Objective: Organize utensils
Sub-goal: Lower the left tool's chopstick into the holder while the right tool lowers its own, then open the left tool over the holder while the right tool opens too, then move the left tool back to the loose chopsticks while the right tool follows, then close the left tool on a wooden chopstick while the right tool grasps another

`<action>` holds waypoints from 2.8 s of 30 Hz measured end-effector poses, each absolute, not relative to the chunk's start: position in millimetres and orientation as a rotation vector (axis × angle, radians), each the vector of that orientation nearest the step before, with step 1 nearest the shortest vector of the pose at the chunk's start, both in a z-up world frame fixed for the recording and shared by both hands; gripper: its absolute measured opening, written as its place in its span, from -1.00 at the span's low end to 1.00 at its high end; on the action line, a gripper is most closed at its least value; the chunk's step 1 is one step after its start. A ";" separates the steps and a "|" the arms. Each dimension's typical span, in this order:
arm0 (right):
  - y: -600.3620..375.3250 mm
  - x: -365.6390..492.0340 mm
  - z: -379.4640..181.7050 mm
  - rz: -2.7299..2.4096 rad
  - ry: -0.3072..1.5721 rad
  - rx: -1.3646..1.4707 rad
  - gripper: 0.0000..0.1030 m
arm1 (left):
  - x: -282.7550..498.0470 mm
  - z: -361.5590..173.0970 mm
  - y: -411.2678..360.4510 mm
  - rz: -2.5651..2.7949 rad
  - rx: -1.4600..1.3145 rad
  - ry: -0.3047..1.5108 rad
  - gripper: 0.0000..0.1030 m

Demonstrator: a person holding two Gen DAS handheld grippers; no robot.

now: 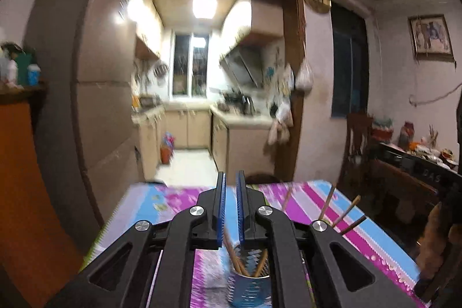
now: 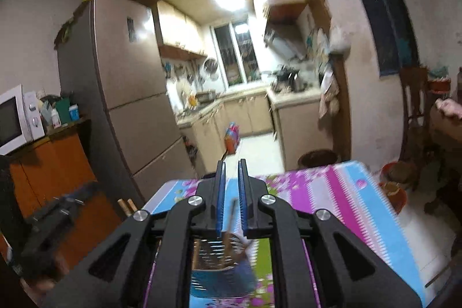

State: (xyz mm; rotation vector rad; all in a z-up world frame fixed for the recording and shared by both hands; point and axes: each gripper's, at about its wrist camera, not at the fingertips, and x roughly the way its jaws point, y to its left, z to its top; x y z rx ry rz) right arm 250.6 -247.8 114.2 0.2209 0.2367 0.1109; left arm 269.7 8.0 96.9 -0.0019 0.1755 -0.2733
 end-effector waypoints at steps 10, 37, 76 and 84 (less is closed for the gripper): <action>-332.2 101.4 119.5 -0.050 0.130 0.113 0.28 | 140.8 95.3 59.4 -0.202 0.190 0.063 -0.20; -215.9 -42.9 -112.3 0.019 0.540 -0.029 -0.06 | -33.9 -138.2 11.4 -0.375 0.295 0.503 -0.44; -190.5 -29.9 -140.0 0.065 0.526 -0.069 -0.91 | -26.5 -158.3 19.0 -0.355 0.235 0.458 -0.85; -187.1 -38.9 -112.5 0.072 0.449 -0.082 -0.91 | -23.2 -143.8 28.1 -0.327 0.246 0.431 -0.85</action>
